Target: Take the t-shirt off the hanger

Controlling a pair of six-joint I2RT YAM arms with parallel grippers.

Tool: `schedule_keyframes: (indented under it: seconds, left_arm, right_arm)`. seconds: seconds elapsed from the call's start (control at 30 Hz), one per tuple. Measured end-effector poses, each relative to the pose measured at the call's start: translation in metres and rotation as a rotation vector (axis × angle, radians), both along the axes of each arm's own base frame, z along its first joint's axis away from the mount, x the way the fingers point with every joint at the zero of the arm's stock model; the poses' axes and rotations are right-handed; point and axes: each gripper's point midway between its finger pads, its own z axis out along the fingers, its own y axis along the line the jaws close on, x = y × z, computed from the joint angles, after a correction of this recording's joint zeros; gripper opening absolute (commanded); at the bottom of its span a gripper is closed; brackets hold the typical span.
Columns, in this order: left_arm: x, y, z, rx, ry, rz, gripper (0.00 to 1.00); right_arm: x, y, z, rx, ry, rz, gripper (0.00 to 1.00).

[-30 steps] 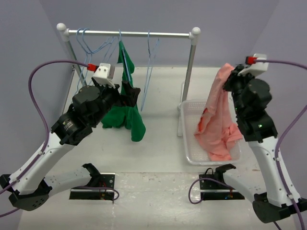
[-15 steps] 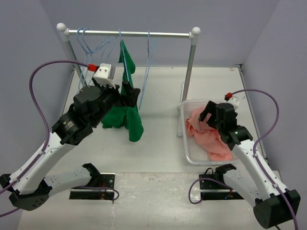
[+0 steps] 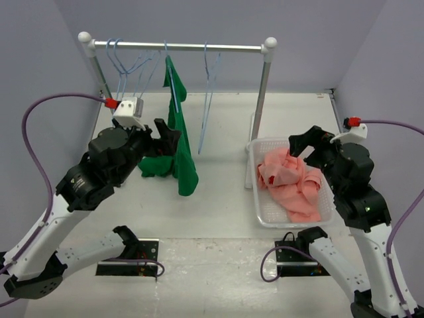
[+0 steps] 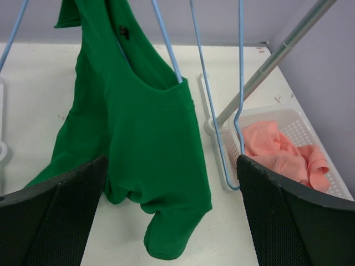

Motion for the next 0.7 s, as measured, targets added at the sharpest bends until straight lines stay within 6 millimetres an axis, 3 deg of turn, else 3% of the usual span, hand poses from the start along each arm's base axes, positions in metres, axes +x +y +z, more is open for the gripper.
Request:
schedule_keyframes:
  seconds: [0.13,0.3,0.43,0.7]
  left_arm:
    - [-0.013,0.023,0.004,-0.043,-0.001,0.064,1.0]
    - [-0.021,0.051,-0.012,-0.046,0.051,0.181,1.0]
    - [-0.022,0.057,-0.027,-0.024,0.093,0.222,1.0]
    - [-0.025,0.063,-0.038,-0.021,0.115,0.251,1.0]
  right_arm:
    - [0.0,0.006,-0.004,-0.009,0.013,0.038,0.99]
    - [0.001,0.011,-0.03,-0.018,0.069,0.062,0.99]
    - [0.0,0.011,-0.042,-0.021,0.095,0.061,0.99]
    - [-0.007,0.008,-0.041,-0.002,0.07,0.053,0.99]
